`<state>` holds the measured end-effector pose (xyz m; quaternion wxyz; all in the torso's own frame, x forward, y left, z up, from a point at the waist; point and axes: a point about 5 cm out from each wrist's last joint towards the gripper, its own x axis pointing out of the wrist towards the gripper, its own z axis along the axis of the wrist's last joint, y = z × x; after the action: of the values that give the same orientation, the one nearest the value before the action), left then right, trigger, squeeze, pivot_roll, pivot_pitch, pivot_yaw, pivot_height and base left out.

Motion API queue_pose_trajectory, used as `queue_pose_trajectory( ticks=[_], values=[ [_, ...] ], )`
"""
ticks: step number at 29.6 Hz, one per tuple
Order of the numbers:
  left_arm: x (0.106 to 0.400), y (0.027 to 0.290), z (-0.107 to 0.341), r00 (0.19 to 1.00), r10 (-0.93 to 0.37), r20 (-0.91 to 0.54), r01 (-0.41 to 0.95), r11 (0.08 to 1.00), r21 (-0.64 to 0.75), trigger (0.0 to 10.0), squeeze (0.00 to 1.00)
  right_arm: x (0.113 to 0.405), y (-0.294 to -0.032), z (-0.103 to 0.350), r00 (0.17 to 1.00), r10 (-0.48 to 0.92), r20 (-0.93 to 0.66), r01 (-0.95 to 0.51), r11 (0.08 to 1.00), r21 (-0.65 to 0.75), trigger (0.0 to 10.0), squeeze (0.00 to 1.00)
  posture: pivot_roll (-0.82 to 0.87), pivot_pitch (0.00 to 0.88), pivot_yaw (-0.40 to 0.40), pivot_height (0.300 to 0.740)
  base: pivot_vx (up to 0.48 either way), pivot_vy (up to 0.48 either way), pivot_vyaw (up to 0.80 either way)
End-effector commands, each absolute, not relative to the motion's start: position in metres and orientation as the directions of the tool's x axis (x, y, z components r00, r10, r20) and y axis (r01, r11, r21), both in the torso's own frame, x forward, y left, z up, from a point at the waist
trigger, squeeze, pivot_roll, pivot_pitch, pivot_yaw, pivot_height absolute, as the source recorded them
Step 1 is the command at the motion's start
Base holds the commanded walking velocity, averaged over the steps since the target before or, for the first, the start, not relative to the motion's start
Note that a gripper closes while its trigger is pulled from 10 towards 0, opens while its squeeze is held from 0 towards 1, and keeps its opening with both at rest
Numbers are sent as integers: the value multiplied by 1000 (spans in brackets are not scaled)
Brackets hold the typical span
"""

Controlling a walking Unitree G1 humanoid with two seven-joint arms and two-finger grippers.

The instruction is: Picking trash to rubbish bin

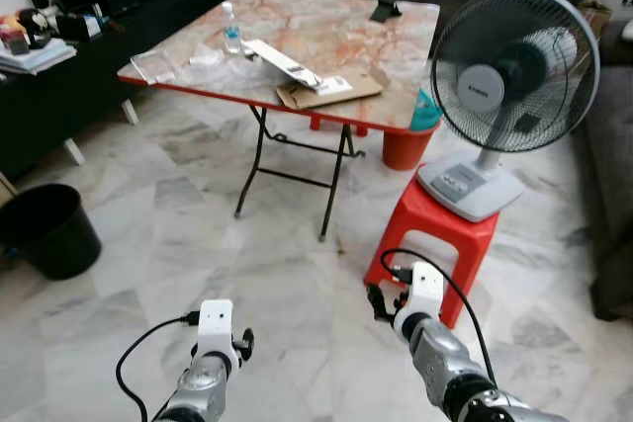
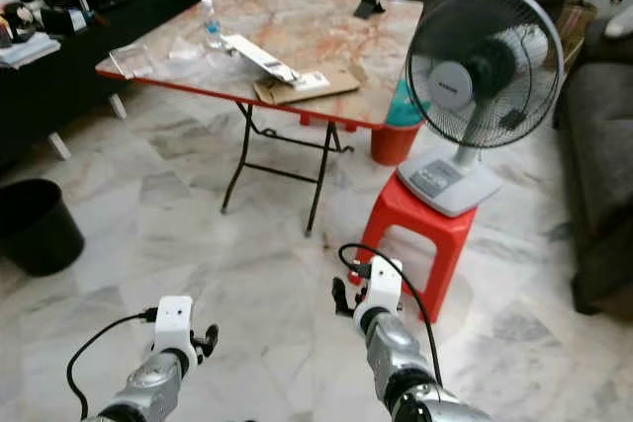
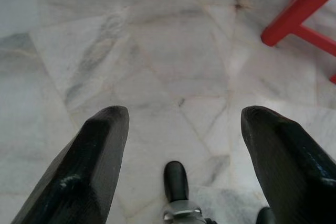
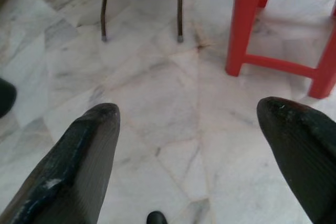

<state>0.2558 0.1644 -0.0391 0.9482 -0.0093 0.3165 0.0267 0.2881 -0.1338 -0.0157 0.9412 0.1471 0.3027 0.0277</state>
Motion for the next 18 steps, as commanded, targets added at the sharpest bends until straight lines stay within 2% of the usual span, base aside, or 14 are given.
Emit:
queue_pose_trajectory(
  ticks=[1,7,10,18],
  values=[
    [255,165,-40,789,48,-612,-68,998,-10,10000,0,289,-135,-15,815,134,-563,51,953,300,10000,0,-122,28,-10,740,0,0,0],
    [253,166,-42,782,52,-621,-71,997,-7,10000,0,287,-136,-17,806,128,-578,52,957,285,10000,0,-122,29,-13,740,0,426,0],
    [252,166,-43,779,53,-625,-72,997,-6,10000,0,286,-136,-18,800,130,-586,48,959,278,10000,0,-124,32,-15,740,0,480,-800],
    [251,166,-43,775,59,-629,-83,996,-9,10000,0,287,-138,-17,808,126,-575,51,958,281,10000,0,-124,34,-21,740,0,480,0]
  ],
)
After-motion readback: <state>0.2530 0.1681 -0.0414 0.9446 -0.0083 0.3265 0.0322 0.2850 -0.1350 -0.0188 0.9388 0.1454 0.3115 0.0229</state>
